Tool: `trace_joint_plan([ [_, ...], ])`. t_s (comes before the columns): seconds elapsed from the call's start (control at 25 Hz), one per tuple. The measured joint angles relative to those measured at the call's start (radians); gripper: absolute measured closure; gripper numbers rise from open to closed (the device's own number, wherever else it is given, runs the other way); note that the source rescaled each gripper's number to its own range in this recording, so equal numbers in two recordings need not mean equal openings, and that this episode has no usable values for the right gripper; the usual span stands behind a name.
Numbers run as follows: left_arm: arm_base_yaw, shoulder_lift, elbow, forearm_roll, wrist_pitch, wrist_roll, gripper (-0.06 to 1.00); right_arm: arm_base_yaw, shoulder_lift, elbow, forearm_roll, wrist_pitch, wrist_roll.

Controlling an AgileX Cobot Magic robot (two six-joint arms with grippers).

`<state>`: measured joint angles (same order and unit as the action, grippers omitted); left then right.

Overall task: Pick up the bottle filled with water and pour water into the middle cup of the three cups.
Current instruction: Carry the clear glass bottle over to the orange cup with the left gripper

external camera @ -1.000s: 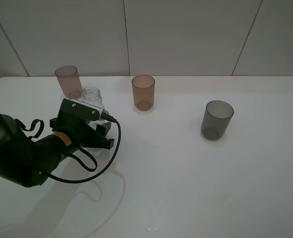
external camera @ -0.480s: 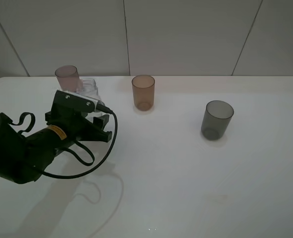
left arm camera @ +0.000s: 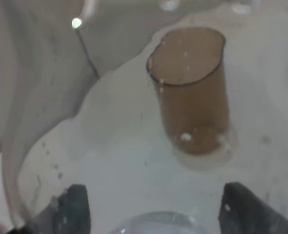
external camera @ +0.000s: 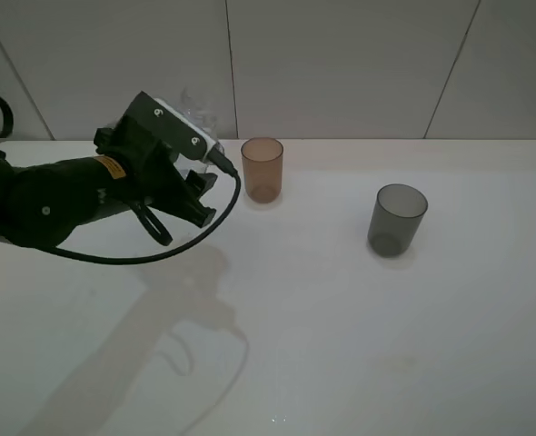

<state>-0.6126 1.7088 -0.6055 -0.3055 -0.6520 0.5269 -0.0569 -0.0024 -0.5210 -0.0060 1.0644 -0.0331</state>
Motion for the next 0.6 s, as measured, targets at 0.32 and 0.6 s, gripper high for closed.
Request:
trace_joint_plan([
  [0.32,0.050,-0.008,-0.236,0.047,0.434,0.120,0.93,0.000,0.000,0.000,0.000,0.000,0.000],
  [0.6,0.118,-0.008,-0.377,0.250,0.667,0.019,0.93,0.000,0.000,0.000,0.000,0.000,0.000],
])
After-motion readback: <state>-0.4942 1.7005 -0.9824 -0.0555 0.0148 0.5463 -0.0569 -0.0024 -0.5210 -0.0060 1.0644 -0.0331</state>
